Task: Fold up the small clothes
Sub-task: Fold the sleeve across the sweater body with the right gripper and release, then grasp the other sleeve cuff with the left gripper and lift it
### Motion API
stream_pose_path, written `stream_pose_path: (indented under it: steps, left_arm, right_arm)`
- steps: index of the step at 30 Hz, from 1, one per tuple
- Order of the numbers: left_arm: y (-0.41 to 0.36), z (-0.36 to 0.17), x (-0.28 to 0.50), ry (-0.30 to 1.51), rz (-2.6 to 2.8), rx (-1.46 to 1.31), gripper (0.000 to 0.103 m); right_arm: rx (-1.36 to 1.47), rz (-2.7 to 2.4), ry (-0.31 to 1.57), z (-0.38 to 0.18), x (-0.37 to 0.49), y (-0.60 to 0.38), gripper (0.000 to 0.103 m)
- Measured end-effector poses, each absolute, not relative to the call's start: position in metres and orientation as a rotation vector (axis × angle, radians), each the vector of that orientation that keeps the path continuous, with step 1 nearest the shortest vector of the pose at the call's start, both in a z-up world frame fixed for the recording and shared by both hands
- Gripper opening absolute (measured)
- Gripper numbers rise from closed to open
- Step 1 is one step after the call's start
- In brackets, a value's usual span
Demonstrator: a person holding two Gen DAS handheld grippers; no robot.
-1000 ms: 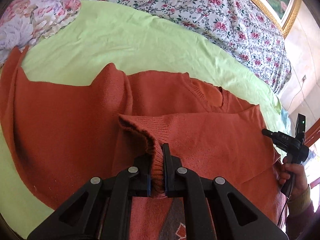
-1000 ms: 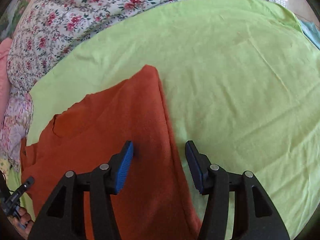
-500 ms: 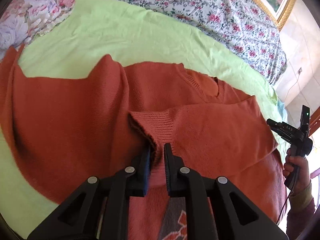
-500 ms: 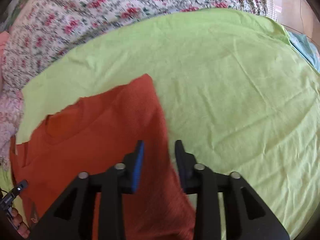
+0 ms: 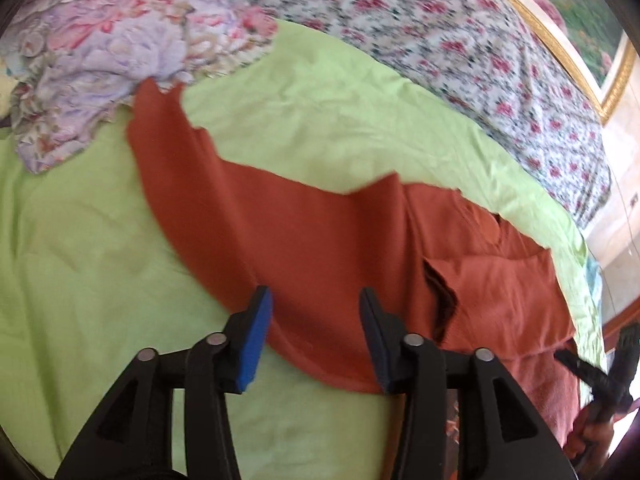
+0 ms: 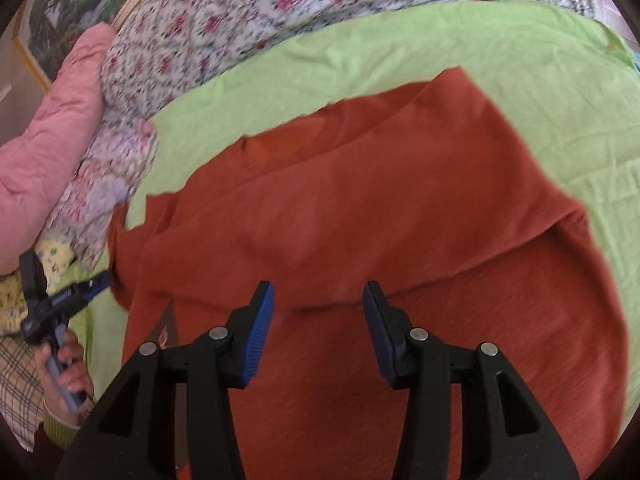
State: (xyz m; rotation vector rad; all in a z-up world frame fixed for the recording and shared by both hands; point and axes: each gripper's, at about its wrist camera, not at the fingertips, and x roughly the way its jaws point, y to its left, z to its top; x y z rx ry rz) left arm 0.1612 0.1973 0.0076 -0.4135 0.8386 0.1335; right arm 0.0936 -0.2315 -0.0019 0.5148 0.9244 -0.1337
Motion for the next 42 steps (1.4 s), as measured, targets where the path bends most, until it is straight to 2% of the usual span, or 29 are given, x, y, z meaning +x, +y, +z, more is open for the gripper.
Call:
stream_pose_path:
  steps: [1, 6, 17, 18, 20, 22, 29, 35, 42]
  left_arm:
    - [0.205, 0.010, 0.163, 0.832, 0.156, -0.410, 0.059]
    - [0.261, 0.018, 0.191, 0.810, 0.286, -0.434, 0.069]
    - [0.363, -0.011, 0.302, 0.912, 0.485, -0.476, 0.072]
    - [0.368, -0.019, 0.308, 0.934, 0.514, -0.471, 0.068]
    - [0.376, -0.028, 0.316, 0.952, 0.534, -0.469, 0.047]
    - [0.378, -0.027, 0.318, 0.942, 0.540, -0.443, 0.013]
    - [0.342, 0.018, 0.285, 0.805, 0.399, -0.475, 0.009]
    - [0.226, 0.075, 0.262, 0.679, 0.130, -0.413, 0.009]
    - [0.084, 0.091, 0.257, 0.661, -0.166, -0.367, 0.009]
  right_arm:
    - [0.519, -0.120, 0.931, -0.003, 0.093, -0.225, 0.048]
    - [0.523, -0.073, 0.952, -0.004, 0.090, -0.205, 0.048]
    - [0.525, -0.021, 1.026, -0.017, 0.090, -0.179, 0.048]
    - [0.526, -0.020, 1.033, -0.019, 0.091, -0.178, 0.048]
    - [0.520, -0.019, 1.044, -0.022, 0.092, -0.176, 0.048]
    - [0.520, -0.021, 1.049, -0.023, 0.092, -0.174, 0.048]
    - [0.546, -0.025, 1.034, -0.027, 0.090, -0.176, 0.048]
    - [0.566, -0.027, 0.993, -0.018, 0.083, -0.177, 0.048]
    - [0.602, -0.081, 0.938, -0.006, 0.055, -0.197, 0.048]
